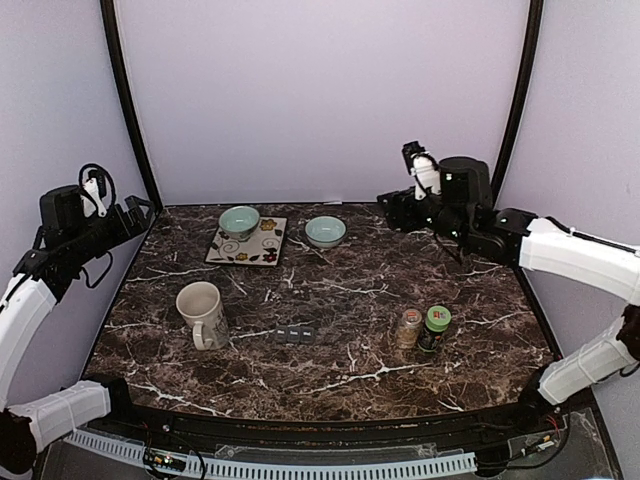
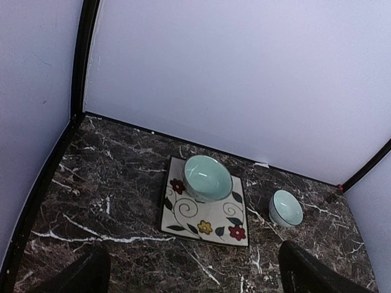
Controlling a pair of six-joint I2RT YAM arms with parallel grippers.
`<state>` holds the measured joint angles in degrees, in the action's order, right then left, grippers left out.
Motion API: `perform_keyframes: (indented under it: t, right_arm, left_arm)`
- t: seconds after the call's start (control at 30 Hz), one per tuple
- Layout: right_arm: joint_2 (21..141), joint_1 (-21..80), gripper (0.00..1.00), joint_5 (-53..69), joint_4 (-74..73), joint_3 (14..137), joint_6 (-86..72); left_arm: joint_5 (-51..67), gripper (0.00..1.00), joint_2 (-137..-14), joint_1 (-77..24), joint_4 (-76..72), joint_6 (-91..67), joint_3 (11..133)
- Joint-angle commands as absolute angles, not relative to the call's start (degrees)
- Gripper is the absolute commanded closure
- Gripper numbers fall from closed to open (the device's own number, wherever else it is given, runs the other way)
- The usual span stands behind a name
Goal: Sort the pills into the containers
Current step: Pick up the pill container from the center of the board.
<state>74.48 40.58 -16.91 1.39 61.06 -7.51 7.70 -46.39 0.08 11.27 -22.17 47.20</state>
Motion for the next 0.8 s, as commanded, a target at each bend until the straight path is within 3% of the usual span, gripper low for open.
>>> perform_keyframes:
  t: [0.0,0.33,0.77]
  right_arm:
    - [81.54,48.98,0.23,-21.29,-10.50,64.63,-2.56]
    - [97.00,61.72,0.18,-16.77,-18.88,74.50,0.55]
    - [107.90,65.12,0.11,-11.82,-20.90,80.03,5.60]
  left_arm:
    - [6.69,0.01,-46.70,-2.99,24.36,-22.49,51.82]
    - [3.52,0.02,-49.90,-9.85,37.14,-21.48,58.00]
    - [-4.50,0.07,-51.77,-23.76,46.30,-18.94,59.24]
